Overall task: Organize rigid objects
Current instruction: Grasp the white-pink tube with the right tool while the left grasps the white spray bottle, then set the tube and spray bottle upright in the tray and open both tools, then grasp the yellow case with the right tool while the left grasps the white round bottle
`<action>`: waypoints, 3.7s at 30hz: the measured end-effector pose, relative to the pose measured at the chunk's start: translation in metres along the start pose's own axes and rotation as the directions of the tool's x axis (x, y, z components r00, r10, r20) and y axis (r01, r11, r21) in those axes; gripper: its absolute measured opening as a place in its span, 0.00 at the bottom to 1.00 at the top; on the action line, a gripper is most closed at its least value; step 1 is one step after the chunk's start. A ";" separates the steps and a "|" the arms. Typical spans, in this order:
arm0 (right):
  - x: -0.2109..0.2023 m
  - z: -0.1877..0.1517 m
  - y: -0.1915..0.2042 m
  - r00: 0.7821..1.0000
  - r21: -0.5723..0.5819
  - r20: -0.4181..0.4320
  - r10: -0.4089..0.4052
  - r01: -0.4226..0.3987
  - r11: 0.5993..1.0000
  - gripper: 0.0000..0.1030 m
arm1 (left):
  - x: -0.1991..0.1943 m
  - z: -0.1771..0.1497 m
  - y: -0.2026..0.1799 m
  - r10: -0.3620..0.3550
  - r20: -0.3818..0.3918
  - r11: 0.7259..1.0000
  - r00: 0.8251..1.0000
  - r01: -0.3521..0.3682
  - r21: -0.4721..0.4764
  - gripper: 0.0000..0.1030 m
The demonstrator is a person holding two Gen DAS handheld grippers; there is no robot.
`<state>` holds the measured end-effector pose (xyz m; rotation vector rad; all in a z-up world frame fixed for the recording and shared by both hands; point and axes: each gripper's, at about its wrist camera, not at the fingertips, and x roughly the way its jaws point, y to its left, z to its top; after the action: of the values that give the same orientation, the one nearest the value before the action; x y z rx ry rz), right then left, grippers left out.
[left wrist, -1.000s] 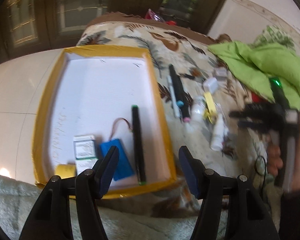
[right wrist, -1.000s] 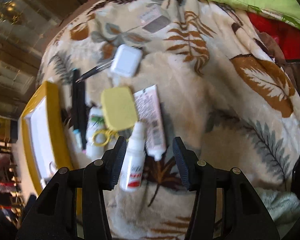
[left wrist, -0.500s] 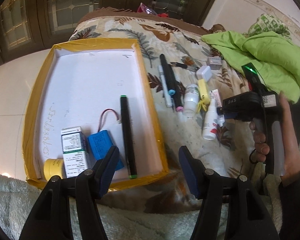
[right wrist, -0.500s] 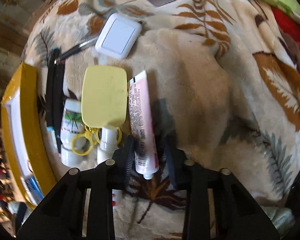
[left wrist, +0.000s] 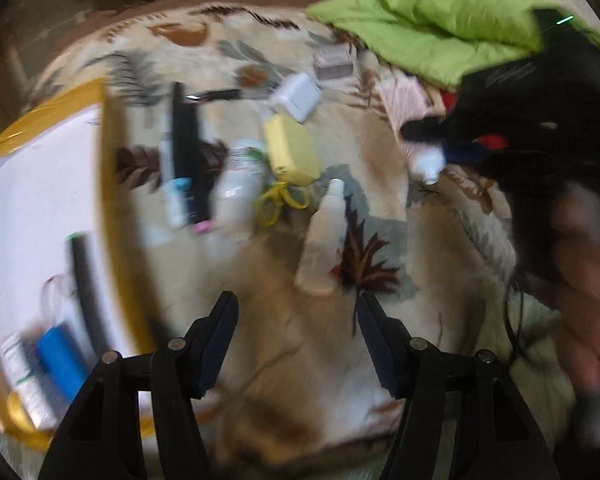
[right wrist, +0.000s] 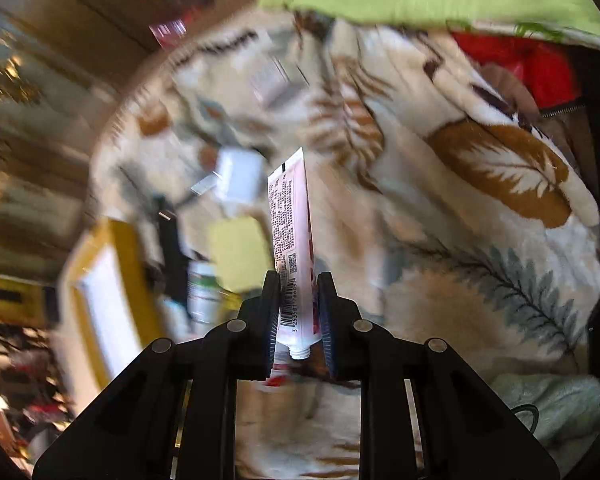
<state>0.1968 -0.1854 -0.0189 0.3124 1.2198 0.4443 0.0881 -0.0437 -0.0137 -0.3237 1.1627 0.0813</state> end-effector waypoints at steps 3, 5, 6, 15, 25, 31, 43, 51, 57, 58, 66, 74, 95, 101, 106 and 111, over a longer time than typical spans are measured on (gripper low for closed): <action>-0.003 0.002 0.005 0.999 -0.012 0.029 0.030 -0.029 0.999 0.18 | 0.031 0.015 -0.012 0.026 -0.051 0.999 0.998 -0.024 0.032 0.60; 0.001 0.004 -0.001 0.999 -0.004 0.027 0.038 -0.038 0.999 0.18 | 0.044 0.022 -0.017 0.053 -0.064 0.998 0.997 -0.050 0.047 0.60; 0.004 0.004 -0.004 0.999 0.005 0.023 0.046 -0.046 0.999 0.18 | 0.052 0.027 -0.018 0.061 -0.066 0.997 0.996 -0.058 0.041 0.60; 0.027 0.020 -0.021 0.994 0.052 -0.020 0.105 -0.104 0.993 0.18 | 0.070 0.023 -0.037 0.179 -0.057 0.976 0.982 -0.170 0.136 0.30; 0.013 0.009 0.009 0.966 -0.039 0.005 0.259 -0.258 0.965 0.18 | -0.031 0.002 0.032 -0.054 -0.002 0.992 0.999 0.053 -0.118 0.28; 0.000 -0.031 0.079 0.903 -0.197 -0.071 0.423 -0.428 0.882 0.18 | -0.102 -0.010 0.125 -0.046 0.103 0.948 0.994 0.076 -0.310 0.28; 0.076 -0.105 0.219 0.926 -0.416 -0.236 0.294 -0.369 0.831 0.18 | -0.107 -0.036 0.265 0.198 0.091 0.816 0.976 -0.113 -0.566 0.28; 0.142 -0.121 0.254 0.957 -0.482 -0.225 0.185 -0.275 0.832 0.18 | -0.081 -0.044 0.274 0.221 -0.004 0.776 0.975 -0.178 -0.606 0.28; 0.161 -0.115 0.246 0.952 -0.451 -0.253 0.172 -0.273 0.850 0.18 | -0.071 -0.042 0.268 0.248 -0.031 0.787 0.968 -0.220 -0.577 0.28; 0.162 -0.114 0.246 0.947 -0.442 -0.262 0.185 -0.289 0.849 0.18 | -0.069 -0.042 0.267 0.251 -0.037 0.789 0.967 -0.227 -0.571 0.28; 0.166 -0.123 0.250 0.945 -0.462 -0.278 0.172 -0.289 0.838 0.18 | -0.050 -0.039 0.267 0.276 -0.099 0.780 0.956 -0.283 -0.558 0.29; 0.165 -0.125 0.250 0.938 -0.433 -0.297 0.178 -0.298 0.851 0.20 | -0.052 -0.044 0.268 0.279 -0.113 0.774 0.954 -0.293 -0.562 0.30; -0.001 -0.056 0.168 0.943 -0.400 -0.001 0.332 -0.305 0.864 0.35 | -0.107 -0.048 0.193 0.083 0.202 0.828 0.976 0.046 -0.559 0.53; 0.013 -0.016 0.107 0.996 -0.272 0.063 0.057 -0.038 0.961 0.35 | -0.080 -0.040 0.140 0.044 0.166 0.913 0.985 0.028 -0.408 0.53; 0.037 0.006 0.088 1.000 -0.216 0.008 -0.021 0.022 0.976 0.35 | -0.067 -0.041 0.143 -0.033 0.118 0.901 0.992 0.081 -0.427 0.53; 0.071 0.012 0.079 0.995 -0.213 -0.066 -0.078 0.062 0.975 0.35 | -0.070 -0.044 0.139 -0.040 0.121 0.905 0.992 0.088 -0.415 0.53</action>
<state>0.2155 -0.0818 -0.0373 0.0711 1.2398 0.5235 -0.0109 0.0824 0.0055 -0.7311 1.0169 0.2920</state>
